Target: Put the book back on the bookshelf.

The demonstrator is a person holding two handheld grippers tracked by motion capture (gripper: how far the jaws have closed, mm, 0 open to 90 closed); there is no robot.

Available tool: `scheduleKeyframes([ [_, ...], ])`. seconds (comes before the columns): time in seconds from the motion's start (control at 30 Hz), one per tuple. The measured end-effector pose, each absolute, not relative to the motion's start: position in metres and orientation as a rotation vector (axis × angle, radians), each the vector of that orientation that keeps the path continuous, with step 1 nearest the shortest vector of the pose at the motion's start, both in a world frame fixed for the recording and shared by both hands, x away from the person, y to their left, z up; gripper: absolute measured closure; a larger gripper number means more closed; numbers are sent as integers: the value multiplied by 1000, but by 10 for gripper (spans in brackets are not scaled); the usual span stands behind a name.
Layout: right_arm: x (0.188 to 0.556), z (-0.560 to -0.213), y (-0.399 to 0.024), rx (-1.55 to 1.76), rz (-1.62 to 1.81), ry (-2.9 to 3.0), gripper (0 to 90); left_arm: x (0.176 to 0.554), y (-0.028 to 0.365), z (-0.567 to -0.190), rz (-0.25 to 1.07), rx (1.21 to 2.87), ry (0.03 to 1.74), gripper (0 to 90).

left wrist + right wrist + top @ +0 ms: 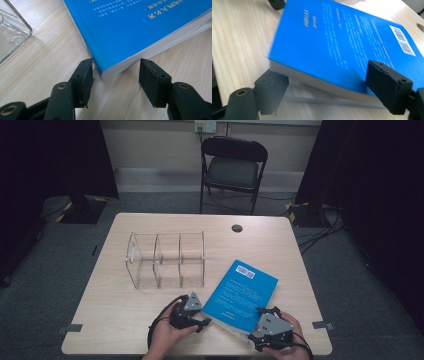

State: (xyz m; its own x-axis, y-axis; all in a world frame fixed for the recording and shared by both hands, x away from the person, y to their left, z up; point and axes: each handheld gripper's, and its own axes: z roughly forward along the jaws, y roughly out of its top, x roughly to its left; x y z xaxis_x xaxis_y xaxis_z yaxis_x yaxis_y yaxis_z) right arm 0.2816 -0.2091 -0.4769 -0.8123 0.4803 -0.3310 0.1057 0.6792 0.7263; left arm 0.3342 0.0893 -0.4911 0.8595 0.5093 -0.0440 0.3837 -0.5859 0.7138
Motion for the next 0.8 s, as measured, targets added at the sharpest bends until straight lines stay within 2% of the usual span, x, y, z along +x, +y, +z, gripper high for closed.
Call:
scheduleKeyframes([
  [0.1,282,-476,-205,422,992,2397,198,334,91,-493,200,2244,641,445],
  [0.2,283,-476,-202,391,1001,2425,276,334,93,-494,202,2237,628,435],
  [0.27,283,-476,-203,383,1016,2429,293,333,93,-494,208,2237,626,434],
  [0.33,281,-473,-203,344,1044,2429,417,332,93,-495,203,2226,632,431],
  [0.43,280,-471,-202,324,1039,2431,454,332,93,-495,209,2232,624,428],
  [0.47,278,-471,-201,325,1018,2431,498,332,93,-495,210,2233,626,422],
  [0.8,279,-468,-210,256,1037,2461,517,331,95,-496,209,2220,628,419],
])
